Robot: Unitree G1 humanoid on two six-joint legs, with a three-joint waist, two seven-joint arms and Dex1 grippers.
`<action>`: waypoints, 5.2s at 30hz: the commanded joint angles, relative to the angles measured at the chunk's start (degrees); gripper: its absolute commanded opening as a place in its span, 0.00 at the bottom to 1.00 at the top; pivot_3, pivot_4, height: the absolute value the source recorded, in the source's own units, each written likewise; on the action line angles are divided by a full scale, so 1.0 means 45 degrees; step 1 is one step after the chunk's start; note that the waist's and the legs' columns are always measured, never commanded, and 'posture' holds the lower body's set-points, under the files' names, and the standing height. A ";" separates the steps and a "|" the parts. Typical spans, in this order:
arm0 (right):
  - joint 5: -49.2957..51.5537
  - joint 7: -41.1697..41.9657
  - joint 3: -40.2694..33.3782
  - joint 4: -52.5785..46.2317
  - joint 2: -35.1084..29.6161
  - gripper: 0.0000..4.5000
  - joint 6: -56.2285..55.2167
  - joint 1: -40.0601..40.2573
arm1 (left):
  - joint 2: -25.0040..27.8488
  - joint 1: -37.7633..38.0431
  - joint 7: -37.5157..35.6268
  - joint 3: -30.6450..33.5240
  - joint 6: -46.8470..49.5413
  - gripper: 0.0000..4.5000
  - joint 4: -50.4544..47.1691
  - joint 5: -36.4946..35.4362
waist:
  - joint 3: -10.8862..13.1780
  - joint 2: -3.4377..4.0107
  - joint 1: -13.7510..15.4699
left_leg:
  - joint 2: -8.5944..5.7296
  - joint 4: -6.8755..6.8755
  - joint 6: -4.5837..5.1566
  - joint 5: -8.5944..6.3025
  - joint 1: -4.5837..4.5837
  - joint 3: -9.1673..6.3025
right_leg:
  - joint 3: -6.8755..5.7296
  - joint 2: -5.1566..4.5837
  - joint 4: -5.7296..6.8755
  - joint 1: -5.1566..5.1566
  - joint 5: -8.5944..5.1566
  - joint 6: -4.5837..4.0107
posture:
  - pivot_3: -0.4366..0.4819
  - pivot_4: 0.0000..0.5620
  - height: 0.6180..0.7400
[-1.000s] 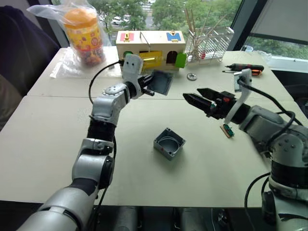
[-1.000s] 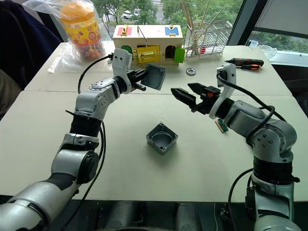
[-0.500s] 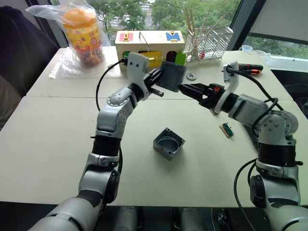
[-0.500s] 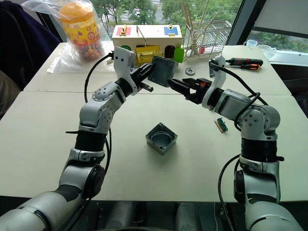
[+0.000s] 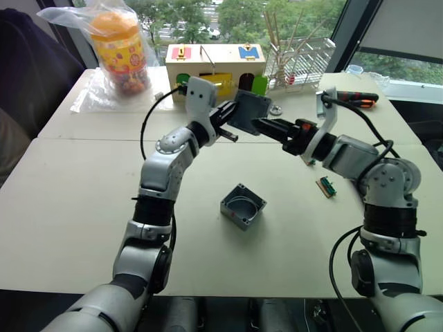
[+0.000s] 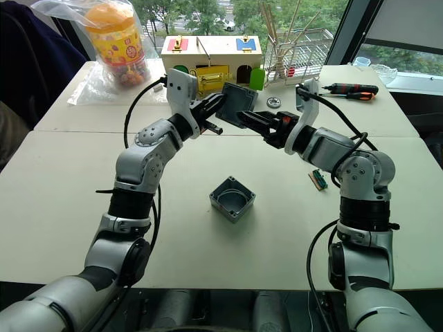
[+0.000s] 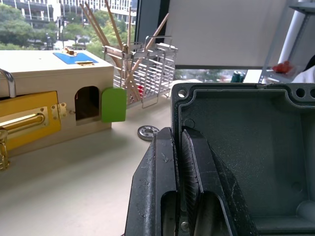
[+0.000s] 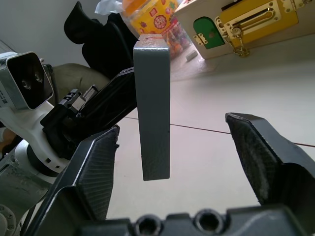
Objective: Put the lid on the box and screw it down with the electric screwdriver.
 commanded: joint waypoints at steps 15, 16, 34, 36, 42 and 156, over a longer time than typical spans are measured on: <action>0.0368 0.0038 -0.0462 -0.0821 0.0196 0.02 -0.0145 -0.0144 | 0.0185 -0.0067 -0.0371 0.0057 0.0193 0.22 -0.0570 -0.0626 | 0.0001 0.0001 -0.0013 | 0.0002 -0.0002 0.0000 0.0000 0.0000 0.0000 | 0.0000 0.0001 -0.0001 0.0000 0.0000 0.0000 | 0.48 0.27 0.74; 0.0330 0.0068 -0.0429 -0.0865 0.0189 0.02 -0.0175 -0.0113 | 0.0202 -0.0075 -0.0419 0.0145 0.0323 0.32 -0.0632 -0.0802 | 0.0001 0.0001 -0.0010 | 0.0002 -0.0002 0.0000 0.0000 0.0000 0.0000 | 0.0000 0.0001 -0.0001 0.0000 0.0000 0.0000 | 0.48 0.27 0.74; -0.6884 0.2090 0.2133 -0.4370 -0.2133 0.02 -0.7558 0.3385 | 0.2924 0.0394 -0.1342 0.3185 0.4952 0.70 -0.1846 -0.5816 | 0.0003 0.0005 -0.0295 | 0.0009 -0.0026 -0.0003 0.0000 0.0001 -0.0020 | 0.0002 -0.0002 -0.0019 -0.0005 -0.0001 0.0002 | 0.48 0.27 0.74; -0.8583 0.2291 0.2811 -0.5004 -0.2576 0.02 -0.9463 0.4461 | 0.3109 0.0352 -0.1609 0.2980 0.4989 0.49 -0.1674 -0.5884 | 0.0003 0.0005 -0.0312 | 0.0006 -0.0026 -0.0005 0.0001 0.0002 -0.0013 | 0.0001 -0.0002 -0.0022 -0.0005 -0.0002 0.0003 | 0.48 0.27 0.74; -1.4830 0.1444 0.4240 -0.4070 -0.4031 0.02 -1.6830 0.7373 | 0.3097 0.0208 -0.2403 0.2166 0.5265 0.01 -0.1374 -0.5901 | 0.0004 0.0002 -0.0297 | -0.0002 -0.0021 -0.0027 0.0013 0.0008 -0.0012 | 0.0002 -0.0003 -0.0025 0.0009 -0.0006 0.0008 | 0.48 0.27 0.74; -1.2321 -0.0292 0.1890 -0.4186 -0.2186 0.37 -1.5282 1.0464 | 0.4483 0.1614 -0.6680 -0.0510 0.4167 0.00 -0.1536 -0.3701 | -0.0202 0.0003 -0.0316 | 0.0047 -0.0137 -0.0053 0.0022 0.0275 -0.0085 | -0.0003 0.0005 -0.0129 0.0267 -0.0079 0.0011 | 0.48 0.27 0.74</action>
